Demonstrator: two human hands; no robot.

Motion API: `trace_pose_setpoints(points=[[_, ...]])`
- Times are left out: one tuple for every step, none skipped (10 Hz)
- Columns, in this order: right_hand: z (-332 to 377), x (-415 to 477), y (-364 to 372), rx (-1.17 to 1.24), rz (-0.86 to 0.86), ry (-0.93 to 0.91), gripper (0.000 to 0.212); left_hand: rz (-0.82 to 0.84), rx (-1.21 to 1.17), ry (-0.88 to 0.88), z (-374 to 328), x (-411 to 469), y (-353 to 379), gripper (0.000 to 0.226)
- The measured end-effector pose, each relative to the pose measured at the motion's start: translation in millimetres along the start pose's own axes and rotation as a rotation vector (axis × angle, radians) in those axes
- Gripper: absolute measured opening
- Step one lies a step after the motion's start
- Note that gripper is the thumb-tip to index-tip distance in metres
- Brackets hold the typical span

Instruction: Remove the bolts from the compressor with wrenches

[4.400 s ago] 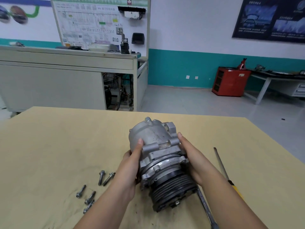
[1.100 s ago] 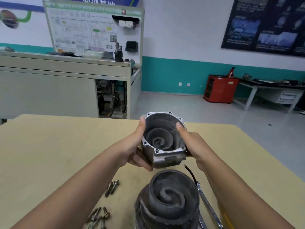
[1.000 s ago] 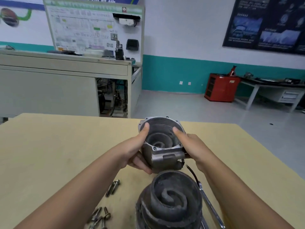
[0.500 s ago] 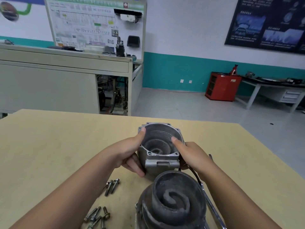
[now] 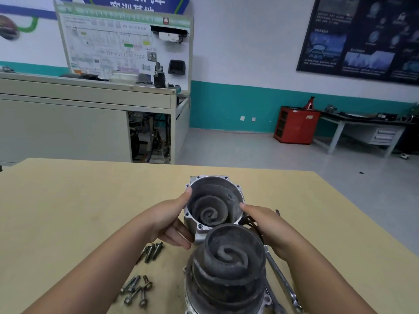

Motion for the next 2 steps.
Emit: trace_pose_setpoints(points=[[-0.8,-15.3,1.0,0.047,0.029,0.011,0.033,-0.04,-0.03,0.023,-0.1,-17.0,-2.4,0.072],[-6.3,-40.0,-11.1,0.091,-0.005,-0.054,0.027,-0.127,-0.02,0.145,9.5,-43.6,-1.1,0.047]])
Point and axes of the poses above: each hand's wrist, its own x-axis towards the middle knuckle, its own y-axis out of the palm, z = x × y, the point moved 7 cm from there along x, towards the middle knuckle, and after that the axes turned 2 degrees about y, right-handed, at the moved point
